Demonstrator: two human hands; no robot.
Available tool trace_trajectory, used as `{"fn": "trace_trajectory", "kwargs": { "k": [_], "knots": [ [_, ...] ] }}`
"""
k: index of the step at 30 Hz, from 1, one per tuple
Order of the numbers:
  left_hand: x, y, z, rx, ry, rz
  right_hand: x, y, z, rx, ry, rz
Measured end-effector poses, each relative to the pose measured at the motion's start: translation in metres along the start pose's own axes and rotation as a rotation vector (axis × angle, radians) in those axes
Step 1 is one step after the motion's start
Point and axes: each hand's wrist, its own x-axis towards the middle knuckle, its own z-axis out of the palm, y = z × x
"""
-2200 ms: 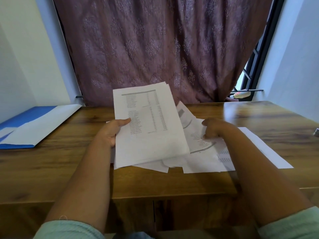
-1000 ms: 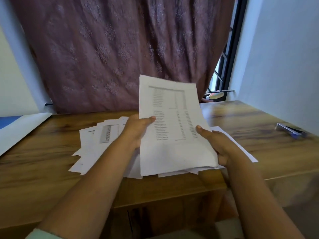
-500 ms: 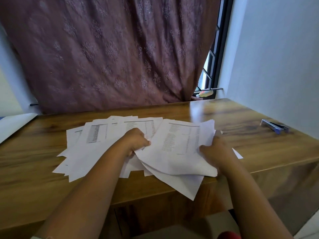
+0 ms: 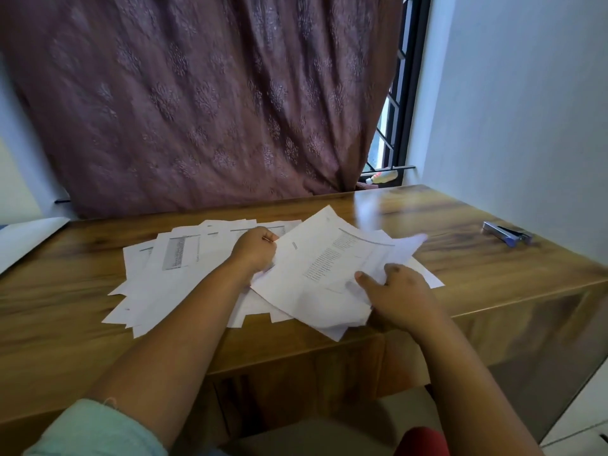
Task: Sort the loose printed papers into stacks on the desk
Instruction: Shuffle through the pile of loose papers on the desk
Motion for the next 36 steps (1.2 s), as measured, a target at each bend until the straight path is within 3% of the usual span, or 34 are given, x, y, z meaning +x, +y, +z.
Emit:
{"fn": "trace_trajectory", "kwargs": {
  "k": [3, 6, 9, 12, 14, 22, 26, 28, 30, 33, 34, 36],
  "knots": [
    [0.011, 0.007, 0.001, 0.33, -0.262, 0.014, -0.006, 0.005, -0.002, -0.062, -0.094, -0.032],
    [0.023, 0.021, 0.007, 0.545, -0.292, 0.089, -0.009, 0.008, -0.003, -0.149, -0.189, -0.07],
    [0.032, 0.037, 0.02, 0.527, -0.272, 0.168, -0.014, 0.014, -0.005, -0.19, -0.239, -0.098],
    [0.041, 0.044, 0.032, 0.399, -0.327, 0.192, -0.01, 0.03, -0.007, -0.35, -0.038, -0.002],
    [0.045, 0.047, 0.039, 0.346, -0.373, 0.218, -0.007, 0.04, -0.006, -0.459, -0.057, 0.087],
    [0.068, 0.066, 0.051, 0.475, -0.462, 0.164, 0.012, 0.038, 0.001, -0.513, -0.011, 0.042],
    [0.073, 0.068, 0.063, 0.32, -0.526, 0.207, 0.022, 0.044, -0.013, -0.292, 0.023, -0.017],
    [0.075, 0.066, 0.07, 0.239, -0.53, 0.227, 0.023, 0.046, -0.018, -0.065, 0.053, -0.036],
    [0.077, 0.065, 0.076, 0.175, -0.543, 0.231, 0.029, 0.049, -0.018, 0.341, 0.09, 0.021],
    [0.078, 0.068, 0.084, 0.161, -0.556, 0.271, 0.036, 0.046, -0.014, 1.173, 0.138, 0.269],
    [0.081, 0.067, 0.087, 0.157, -0.546, 0.29, 0.036, 0.042, -0.012, 1.33, 0.158, 0.331],
    [0.083, 0.066, 0.091, 0.175, -0.52, 0.308, 0.039, 0.034, -0.005, 1.406, 0.234, 0.421]
  ]
}}
